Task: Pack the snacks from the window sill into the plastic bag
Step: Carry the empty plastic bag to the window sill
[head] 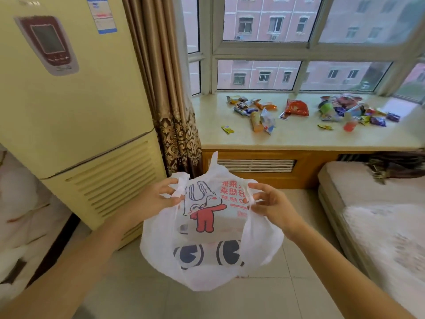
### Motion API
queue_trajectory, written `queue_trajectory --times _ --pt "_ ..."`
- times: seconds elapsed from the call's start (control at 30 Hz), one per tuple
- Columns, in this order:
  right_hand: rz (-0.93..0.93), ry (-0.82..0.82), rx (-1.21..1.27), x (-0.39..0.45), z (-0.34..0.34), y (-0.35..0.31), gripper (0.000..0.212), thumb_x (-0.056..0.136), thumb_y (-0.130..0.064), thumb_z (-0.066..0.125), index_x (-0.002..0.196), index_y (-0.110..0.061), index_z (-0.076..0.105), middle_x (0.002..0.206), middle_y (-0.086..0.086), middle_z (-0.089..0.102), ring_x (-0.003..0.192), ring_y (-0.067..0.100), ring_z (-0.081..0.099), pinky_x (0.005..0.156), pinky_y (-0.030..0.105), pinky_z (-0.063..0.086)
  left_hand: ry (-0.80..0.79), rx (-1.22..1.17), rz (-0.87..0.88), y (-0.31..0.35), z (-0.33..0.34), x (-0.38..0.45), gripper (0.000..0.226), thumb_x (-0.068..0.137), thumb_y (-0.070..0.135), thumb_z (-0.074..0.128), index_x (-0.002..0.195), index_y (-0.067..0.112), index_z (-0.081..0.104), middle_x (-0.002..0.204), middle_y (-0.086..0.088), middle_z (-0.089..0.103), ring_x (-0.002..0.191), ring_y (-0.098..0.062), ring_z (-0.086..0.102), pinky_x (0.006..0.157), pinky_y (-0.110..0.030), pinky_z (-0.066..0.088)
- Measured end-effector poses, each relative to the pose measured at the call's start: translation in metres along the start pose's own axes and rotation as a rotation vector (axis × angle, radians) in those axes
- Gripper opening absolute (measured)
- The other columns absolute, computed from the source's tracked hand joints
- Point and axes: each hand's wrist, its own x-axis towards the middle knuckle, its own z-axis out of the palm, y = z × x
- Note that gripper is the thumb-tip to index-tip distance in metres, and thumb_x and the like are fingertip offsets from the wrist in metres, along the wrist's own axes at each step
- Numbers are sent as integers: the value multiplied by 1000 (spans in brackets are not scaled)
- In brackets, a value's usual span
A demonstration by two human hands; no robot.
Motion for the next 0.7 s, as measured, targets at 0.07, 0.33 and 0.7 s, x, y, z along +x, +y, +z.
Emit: queue_trajectory --times 0.07,0.33,0.7 --pt "13 31 10 13 -26 6 48 85 1 66 119 -31 58 97 -1 70 91 18 69 83 43 58 -31 5 9 13 16 28 52 84 26 72 129 32 47 110 5 68 103 -21 66 81 -35 49" --pt "95 115 45 96 -102 33 46 84 -3 68 117 -34 59 102 0 68 95 21 68 82 49 57 -184 -13 64 67 73 159 46 88 14 66 121 33 41 115 -5 64 107 -22 63 52 -10 42" --pt "154 129 100 238 -195 30 48 83 -2 68 124 -25 57 101 3 68 90 20 70 80 44 58 -247 30 53 122 92 338 40 88 12 66 121 30 52 108 1 68 93 -11 67 63 -10 46"
